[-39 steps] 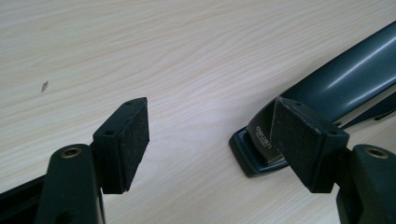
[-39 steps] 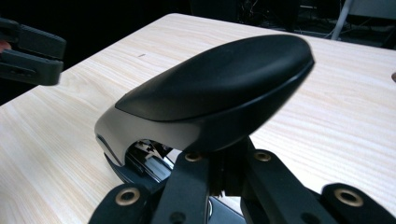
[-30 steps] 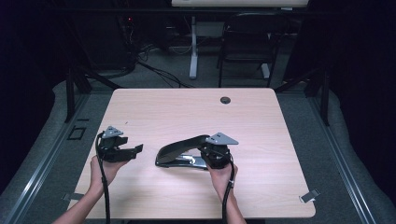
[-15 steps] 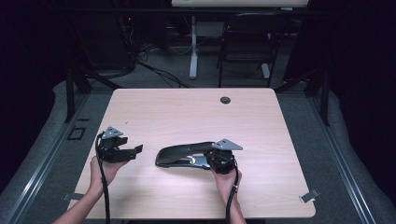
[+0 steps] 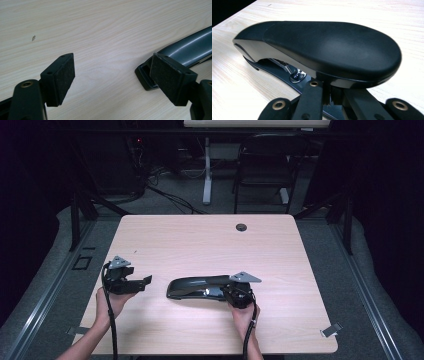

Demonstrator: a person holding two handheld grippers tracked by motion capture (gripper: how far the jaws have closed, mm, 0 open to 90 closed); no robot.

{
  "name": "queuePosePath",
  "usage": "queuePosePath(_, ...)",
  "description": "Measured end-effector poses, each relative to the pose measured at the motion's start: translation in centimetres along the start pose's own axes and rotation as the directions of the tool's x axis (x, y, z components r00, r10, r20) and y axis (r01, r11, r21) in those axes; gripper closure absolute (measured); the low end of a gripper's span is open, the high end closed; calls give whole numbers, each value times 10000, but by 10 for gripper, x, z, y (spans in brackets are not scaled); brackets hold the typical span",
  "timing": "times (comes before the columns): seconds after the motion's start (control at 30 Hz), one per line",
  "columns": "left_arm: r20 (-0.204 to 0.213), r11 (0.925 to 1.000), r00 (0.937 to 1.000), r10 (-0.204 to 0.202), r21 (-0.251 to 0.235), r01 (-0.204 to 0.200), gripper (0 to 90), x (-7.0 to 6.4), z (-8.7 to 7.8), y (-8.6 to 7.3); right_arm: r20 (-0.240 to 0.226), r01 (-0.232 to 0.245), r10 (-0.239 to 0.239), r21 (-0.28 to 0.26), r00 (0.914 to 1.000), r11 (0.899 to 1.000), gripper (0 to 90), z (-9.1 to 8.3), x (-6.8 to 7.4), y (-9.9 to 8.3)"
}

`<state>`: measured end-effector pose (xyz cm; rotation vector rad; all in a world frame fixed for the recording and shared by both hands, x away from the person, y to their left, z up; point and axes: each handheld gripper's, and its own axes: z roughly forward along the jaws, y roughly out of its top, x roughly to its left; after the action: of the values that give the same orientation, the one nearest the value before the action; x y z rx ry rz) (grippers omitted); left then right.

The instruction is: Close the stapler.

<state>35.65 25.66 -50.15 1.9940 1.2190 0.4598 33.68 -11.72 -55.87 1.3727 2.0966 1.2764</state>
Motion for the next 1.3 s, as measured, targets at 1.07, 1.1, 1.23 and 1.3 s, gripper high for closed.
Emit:
queuePosePath(1.07, 121, 9999, 9999, 24, 133, -25, 118, 4, 2, -1, 1192, 1199, -1137, -457, 9863, 9917, 900, -46, 4, 37)
queuePosePath(1.1, 130, 9999, 9999, 37, 139, -39, 117, 5, 2, -1, 1185, 1168, -1105, -478, 9868, 9920, 900, -45, 4, 37)
queuePosePath(1.23, 149, 9999, 9998, 92, 112, -94, 114, 4, 3, 0, 1184, 1131, -1095, -239, 9869, 9933, 900, -43, 3, 32)
queuePosePath(1.3, 170, 9999, 9998, 73, 136, -75, 112, 3, 2, 0, 1167, 1056, -1029, -169, 9878, 9943, 900, -41, 2, 29)
